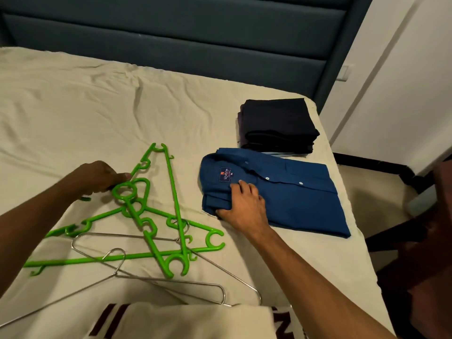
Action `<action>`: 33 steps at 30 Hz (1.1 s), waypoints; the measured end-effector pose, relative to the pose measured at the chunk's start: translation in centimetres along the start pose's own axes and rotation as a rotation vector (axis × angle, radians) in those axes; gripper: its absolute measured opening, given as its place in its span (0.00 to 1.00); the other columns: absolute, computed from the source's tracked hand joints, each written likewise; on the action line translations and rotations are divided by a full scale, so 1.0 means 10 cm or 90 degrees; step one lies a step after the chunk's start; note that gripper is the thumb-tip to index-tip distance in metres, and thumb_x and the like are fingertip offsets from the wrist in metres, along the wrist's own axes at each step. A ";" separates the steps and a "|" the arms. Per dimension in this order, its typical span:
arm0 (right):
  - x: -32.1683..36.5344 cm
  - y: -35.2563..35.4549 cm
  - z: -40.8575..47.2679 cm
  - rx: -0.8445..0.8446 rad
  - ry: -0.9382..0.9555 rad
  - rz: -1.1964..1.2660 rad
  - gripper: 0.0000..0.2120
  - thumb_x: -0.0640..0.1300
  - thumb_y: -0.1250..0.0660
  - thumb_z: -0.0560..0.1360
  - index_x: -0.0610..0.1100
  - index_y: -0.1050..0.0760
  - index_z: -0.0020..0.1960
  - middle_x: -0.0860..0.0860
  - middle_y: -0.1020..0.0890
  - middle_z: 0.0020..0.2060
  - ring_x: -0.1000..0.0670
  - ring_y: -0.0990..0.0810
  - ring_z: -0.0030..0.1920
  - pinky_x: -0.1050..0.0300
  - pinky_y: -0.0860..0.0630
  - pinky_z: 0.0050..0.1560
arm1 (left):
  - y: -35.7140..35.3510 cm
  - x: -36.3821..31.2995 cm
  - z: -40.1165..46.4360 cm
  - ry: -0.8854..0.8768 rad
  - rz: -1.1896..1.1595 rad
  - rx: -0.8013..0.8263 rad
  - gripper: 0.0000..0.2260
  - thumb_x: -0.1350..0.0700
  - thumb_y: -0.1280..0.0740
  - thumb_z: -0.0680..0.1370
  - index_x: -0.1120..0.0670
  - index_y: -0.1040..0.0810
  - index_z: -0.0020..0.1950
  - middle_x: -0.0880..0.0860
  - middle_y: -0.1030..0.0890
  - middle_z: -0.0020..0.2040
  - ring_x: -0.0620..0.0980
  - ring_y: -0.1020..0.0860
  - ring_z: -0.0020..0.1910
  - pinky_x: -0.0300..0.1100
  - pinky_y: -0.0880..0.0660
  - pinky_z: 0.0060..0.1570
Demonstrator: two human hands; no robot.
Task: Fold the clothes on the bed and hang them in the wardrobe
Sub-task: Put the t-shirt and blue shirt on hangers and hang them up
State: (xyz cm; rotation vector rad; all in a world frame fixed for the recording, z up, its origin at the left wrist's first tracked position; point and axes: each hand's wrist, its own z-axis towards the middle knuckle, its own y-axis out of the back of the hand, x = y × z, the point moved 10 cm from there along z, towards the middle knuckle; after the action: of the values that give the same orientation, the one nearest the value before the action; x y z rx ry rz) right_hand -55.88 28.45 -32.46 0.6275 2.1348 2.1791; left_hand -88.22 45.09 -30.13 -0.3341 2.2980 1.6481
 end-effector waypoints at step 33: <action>-0.57 0.42 -0.06 -0.092 0.003 0.430 0.15 0.45 0.31 0.75 0.48 0.31 0.60 0.54 0.21 0.43 0.52 0.22 0.43 0.64 0.26 0.39 | -1.11 -2.66 -1.12 -0.257 -0.339 -0.132 0.05 0.56 0.32 0.77 0.48 0.23 0.51 0.47 0.20 0.41 0.54 0.20 0.50 0.47 0.24 0.52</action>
State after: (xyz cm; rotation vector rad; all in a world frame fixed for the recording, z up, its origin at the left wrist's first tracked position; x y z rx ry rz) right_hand -49.77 26.00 -29.93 1.5058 1.9202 2.5877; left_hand -60.69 31.44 -26.74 -0.5449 1.5752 1.5046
